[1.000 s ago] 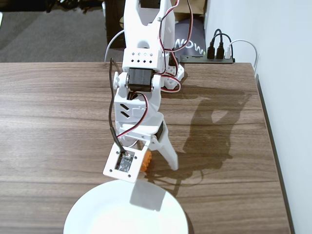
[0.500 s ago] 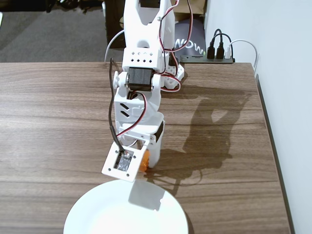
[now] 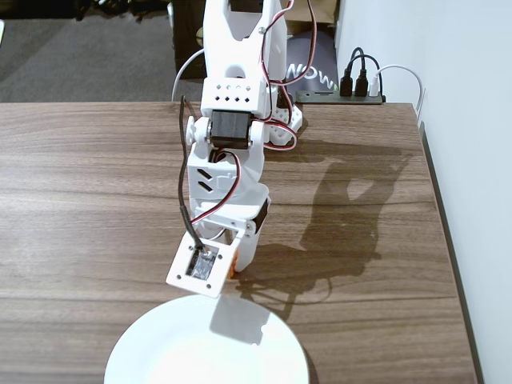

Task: Grasp a lego block and put it on the plate.

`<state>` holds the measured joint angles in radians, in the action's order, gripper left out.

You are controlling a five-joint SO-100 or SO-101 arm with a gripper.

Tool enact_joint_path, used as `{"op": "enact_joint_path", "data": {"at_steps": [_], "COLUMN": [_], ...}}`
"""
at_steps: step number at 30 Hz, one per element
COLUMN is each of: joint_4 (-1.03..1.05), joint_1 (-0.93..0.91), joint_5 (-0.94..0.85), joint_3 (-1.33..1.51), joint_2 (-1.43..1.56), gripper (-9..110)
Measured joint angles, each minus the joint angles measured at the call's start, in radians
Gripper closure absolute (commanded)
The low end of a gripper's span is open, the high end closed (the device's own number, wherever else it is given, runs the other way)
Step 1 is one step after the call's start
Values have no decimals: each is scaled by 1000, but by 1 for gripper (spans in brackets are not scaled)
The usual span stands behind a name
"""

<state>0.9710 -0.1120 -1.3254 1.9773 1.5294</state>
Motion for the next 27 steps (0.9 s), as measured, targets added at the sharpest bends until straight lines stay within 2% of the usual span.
{"op": "enact_joint_path", "data": {"at_steps": [11,27], "joint_4": [69,-176], "joint_1": [-18,-26], "joint_5": [-12,-204], "joint_3": [-98,-189], "joint_2": [190,239], "gripper": [101,101]}}
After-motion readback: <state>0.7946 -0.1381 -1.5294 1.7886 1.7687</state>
